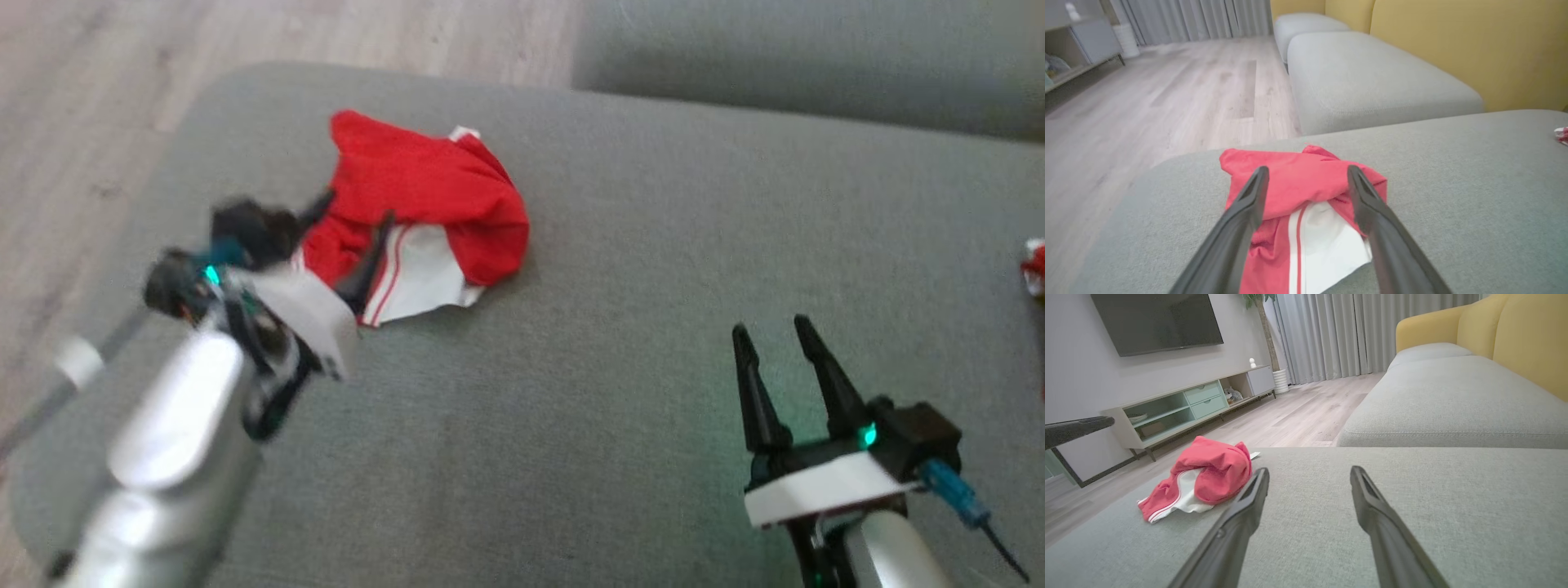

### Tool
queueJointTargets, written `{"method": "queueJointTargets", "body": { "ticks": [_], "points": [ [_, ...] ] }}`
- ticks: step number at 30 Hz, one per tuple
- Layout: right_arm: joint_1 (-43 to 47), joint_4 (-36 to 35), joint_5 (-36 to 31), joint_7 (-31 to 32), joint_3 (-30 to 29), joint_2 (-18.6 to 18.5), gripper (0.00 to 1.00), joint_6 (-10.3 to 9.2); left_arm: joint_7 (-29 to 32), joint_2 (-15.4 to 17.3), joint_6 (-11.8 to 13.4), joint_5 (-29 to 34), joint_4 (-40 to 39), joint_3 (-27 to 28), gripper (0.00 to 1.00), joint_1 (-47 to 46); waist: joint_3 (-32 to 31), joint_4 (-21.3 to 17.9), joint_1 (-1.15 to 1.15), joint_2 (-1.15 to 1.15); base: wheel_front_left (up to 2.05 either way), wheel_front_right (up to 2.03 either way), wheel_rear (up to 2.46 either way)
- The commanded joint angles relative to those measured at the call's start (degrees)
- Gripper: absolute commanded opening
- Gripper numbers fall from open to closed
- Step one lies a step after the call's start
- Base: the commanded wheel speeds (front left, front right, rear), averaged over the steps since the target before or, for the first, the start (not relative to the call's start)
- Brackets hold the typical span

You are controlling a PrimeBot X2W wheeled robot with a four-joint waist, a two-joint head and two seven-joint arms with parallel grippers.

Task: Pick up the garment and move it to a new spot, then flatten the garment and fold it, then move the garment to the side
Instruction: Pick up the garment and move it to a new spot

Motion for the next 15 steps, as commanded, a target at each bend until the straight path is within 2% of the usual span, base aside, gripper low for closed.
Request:
{"method": "queueJointTargets", "body": {
  "ticks": [1, 4, 7, 11, 15],
  "points": [
    [-2.7, -1.9, -0.5, -0.7, 1.3, -0.4, 1.0, -0.04, 1.7, 3.2, 0.1, -3.0, -0.5, 0.9, 1.0, -4.6, 3.9, -3.4, -0.02, 0.0, 0.0, 0.0, 0.0],
    [-4.3, -1.6, -1.2, -0.7, 2.2, -0.4, 1.0, -0.04, 6.9, 6.1, 0.1, -9.9, 2.5, -1.3, 1.0, -11.0, 6.4, -5.4, -0.02, 0.0, 0.0, 0.0, 0.0],
    [-5.6, -1.6, -1.3, -0.7, 2.7, -0.4, 1.0, -0.04, 11.7, 7.5, 0.1, -14.9, 7.3, -1.2, 1.0, -15.9, 8.5, -7.1, -0.02, 0.0, 0.0, 0.0, 0.0],
    [-6.9, -1.7, -1.2, -0.7, 3.5, -0.4, 1.0, -0.04, 17.1, 8.0, 0.3, -16.9, 14.3, -0.8, 1.0, -20.2, 10.5, -9.3, -0.02, 0.0, 0.0, 0.0, 0.0],
    [-7.8, -1.9, -1.1, -0.7, 4.4, -0.4, 1.0, -0.04, 19.7, 7.9, 0.7, -17.6, 19.5, -0.5, 1.0, -22.9, 12.0, -11.1, -0.02, 0.0, 0.0, 0.0, 0.0]
  ]
}}
